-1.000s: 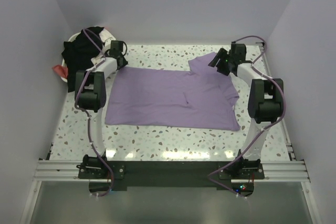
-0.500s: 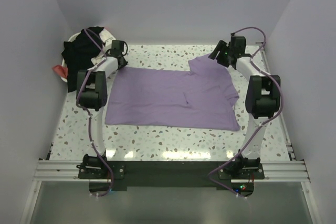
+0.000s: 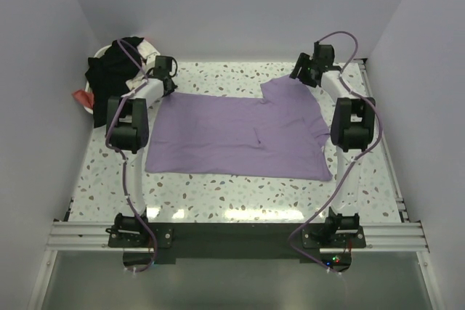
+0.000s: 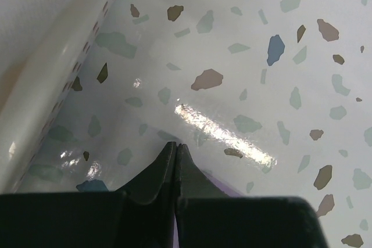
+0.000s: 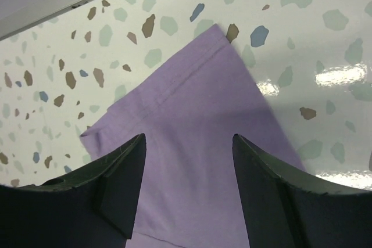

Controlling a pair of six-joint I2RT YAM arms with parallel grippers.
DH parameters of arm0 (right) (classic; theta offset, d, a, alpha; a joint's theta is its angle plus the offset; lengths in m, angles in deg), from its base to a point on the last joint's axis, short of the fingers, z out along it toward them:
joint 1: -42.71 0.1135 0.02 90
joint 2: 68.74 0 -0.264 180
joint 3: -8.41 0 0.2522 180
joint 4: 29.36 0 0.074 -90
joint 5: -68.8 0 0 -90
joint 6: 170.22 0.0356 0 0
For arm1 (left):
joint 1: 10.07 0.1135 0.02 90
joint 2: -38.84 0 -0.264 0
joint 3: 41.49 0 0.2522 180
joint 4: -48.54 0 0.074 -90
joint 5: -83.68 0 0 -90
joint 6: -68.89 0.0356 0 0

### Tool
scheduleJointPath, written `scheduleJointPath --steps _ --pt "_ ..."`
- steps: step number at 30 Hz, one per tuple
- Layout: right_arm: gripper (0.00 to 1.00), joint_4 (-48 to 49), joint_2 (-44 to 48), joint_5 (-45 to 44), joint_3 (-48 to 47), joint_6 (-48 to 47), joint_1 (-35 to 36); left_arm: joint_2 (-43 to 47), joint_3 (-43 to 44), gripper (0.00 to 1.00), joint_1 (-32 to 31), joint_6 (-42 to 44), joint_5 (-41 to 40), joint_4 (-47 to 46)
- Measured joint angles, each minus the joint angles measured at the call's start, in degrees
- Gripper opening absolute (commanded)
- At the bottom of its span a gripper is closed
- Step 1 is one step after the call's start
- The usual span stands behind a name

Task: Fold and stack the t-shirts
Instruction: Fold the tshirt

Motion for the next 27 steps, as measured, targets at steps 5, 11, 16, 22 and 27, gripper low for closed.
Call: scheduleJointPath --steps 5,11,16,22,27 --pt "0.65 -3.9 -3.6 -3.0 -6.0 -2.4 0.0 0.0 -0.4 0.00 0.0 0.0 0.0 -0.7" --pt "0.64 -6.2 -7.8 -4.8 -13.0 -4.1 0.0 0.2 -1.3 0.00 0.0 0.0 0.0 -2.3" --pt "0.63 -6.8 -11.5 -5.9 -16.2 -4.1 0.0 0.2 -1.7 0.00 0.0 0.0 0.3 -3.1" --pt "0.50 -7.0 -13.1 -6.2 -17.8 -3.8 0.2 0.3 -2.2 0.00 0.0 0.0 0.6 -4.3" --pt "0.31 -7.0 -13.4 -6.3 -17.7 -3.3 0.6 0.4 -2.5 0.00 0.0 0.0 0.6 -4.7"
